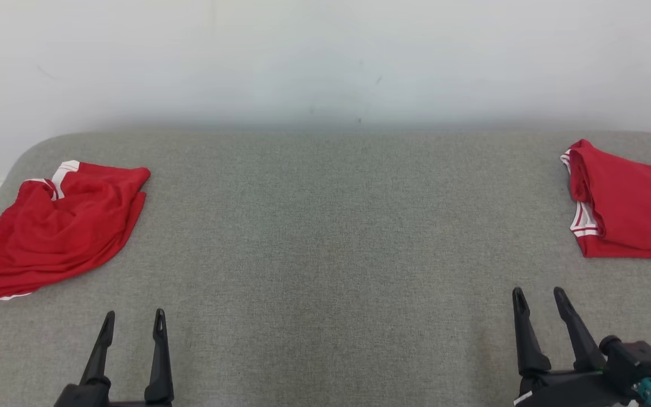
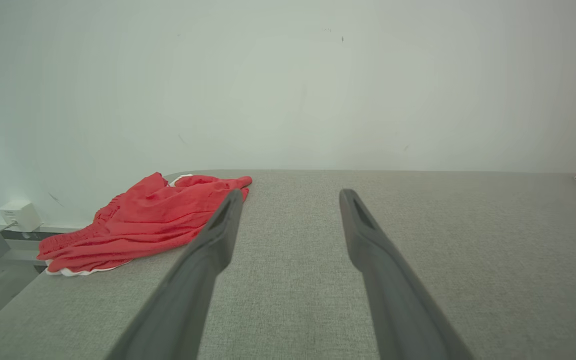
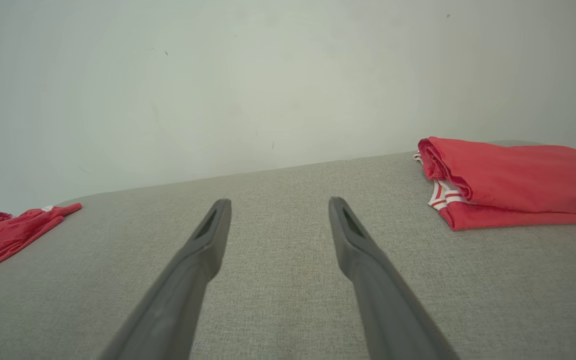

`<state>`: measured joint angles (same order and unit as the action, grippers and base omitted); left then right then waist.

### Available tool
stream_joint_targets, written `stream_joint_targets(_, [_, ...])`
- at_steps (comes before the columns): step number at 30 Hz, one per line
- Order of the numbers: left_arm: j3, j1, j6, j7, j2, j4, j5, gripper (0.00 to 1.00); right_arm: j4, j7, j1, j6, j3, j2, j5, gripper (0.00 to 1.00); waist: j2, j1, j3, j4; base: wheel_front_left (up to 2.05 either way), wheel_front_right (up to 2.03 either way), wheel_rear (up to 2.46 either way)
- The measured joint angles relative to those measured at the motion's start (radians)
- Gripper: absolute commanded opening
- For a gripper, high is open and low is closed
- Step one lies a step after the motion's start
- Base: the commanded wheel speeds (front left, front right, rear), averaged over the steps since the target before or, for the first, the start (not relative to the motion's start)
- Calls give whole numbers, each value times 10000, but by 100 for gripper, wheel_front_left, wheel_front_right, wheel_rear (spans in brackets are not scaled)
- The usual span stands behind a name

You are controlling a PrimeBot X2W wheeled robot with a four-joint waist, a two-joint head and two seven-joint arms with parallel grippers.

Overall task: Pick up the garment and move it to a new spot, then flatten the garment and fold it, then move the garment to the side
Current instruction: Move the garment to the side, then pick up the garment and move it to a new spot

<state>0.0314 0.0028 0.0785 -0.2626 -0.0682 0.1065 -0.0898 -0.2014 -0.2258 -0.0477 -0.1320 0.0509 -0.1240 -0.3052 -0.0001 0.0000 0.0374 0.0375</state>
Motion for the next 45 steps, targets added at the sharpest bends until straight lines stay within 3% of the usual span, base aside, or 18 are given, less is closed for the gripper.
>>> stream_joint_targets(23, [-153, 566, 447, 0, -115, -105, -267, 100, 326, 148, 721, 0, -301, 397, 238, 100, 0, 0, -491, 36, 0, 0, 0])
stream_joint_targets(45, [-631, 532, 508, 0, -518, -138, -746, 100, 291, 209, 764, 0, -230, 393, 236, 100, 1, 1, -589, 91, 0, 0, 0])
